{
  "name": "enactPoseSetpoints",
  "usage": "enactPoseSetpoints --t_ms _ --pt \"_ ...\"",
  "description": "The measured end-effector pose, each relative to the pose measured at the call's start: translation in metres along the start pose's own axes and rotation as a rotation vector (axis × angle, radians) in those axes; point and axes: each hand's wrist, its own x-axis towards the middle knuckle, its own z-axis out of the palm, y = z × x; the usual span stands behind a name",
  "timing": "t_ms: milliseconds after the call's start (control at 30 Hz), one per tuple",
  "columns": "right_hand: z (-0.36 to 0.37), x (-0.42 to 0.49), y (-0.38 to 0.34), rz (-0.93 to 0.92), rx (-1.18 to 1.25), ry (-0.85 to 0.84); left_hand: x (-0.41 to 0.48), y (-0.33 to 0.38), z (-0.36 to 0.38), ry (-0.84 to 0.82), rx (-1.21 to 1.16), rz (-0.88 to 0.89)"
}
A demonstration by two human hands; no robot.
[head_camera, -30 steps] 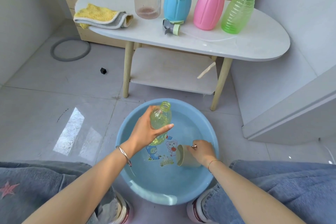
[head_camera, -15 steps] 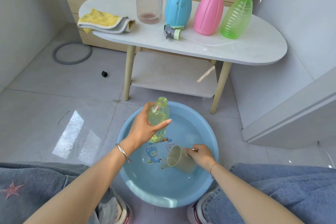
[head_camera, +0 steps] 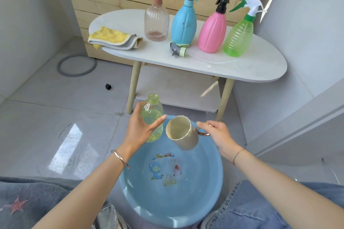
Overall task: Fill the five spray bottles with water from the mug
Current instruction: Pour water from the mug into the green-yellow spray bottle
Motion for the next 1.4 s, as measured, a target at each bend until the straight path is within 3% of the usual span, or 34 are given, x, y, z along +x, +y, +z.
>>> enactPoseSetpoints --t_ms 300,533,800,1400 --pt "-0.037 0.002 -0.062 -0.122 0.119 -0.063 -0.005 0.005 0.002 -0.025 -0.020 0.009" --pt "-0.059 -0.014 -0.079 -0.201 0.188 0.001 -0.016 0.002 0.015 -0.180 0.007 -0.033" --pt "-0.066 -0.019 -0.090 -0.294 0.066 0.097 -0.025 0.007 0.029 -0.347 0.105 0.027" --pt "-0.062 -0.027 -0.103 -0.331 -0.143 0.154 -0.026 0.007 0.031 -0.375 0.164 0.046"
